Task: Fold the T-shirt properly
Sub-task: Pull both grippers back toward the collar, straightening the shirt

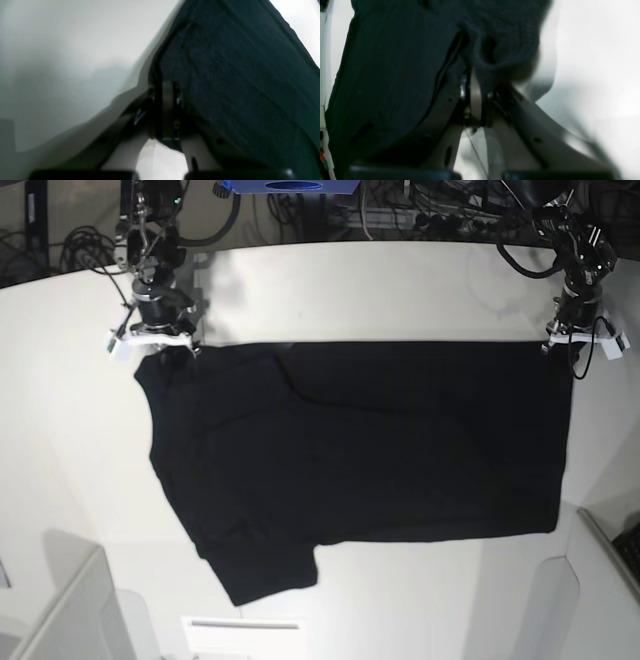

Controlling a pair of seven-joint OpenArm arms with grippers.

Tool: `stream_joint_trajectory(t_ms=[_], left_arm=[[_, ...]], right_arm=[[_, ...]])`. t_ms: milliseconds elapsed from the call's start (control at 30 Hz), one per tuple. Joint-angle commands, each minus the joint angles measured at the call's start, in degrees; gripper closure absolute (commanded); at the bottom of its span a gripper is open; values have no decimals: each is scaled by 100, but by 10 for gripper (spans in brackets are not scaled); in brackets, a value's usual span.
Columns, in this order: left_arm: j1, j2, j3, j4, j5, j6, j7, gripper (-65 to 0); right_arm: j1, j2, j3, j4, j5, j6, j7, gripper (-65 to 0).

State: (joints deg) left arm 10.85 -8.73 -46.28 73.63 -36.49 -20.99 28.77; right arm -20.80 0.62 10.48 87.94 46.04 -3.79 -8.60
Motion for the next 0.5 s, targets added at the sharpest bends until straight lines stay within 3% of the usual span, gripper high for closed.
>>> stream_joint_trajectory(t_ms=[0, 267, 467], left_arm=[[53, -37, 8, 35, 75, 64, 125, 0], [326, -107, 8, 229, 75, 55, 125, 0], [748, -133, 8, 633, 75, 55, 125, 0]], right_arm=[[1, 30, 11, 72, -11, 50, 56, 0], [-237, 30, 407, 256, -20, 50, 21, 0], [-430, 30, 785, 582, -37, 58, -586, 0]])
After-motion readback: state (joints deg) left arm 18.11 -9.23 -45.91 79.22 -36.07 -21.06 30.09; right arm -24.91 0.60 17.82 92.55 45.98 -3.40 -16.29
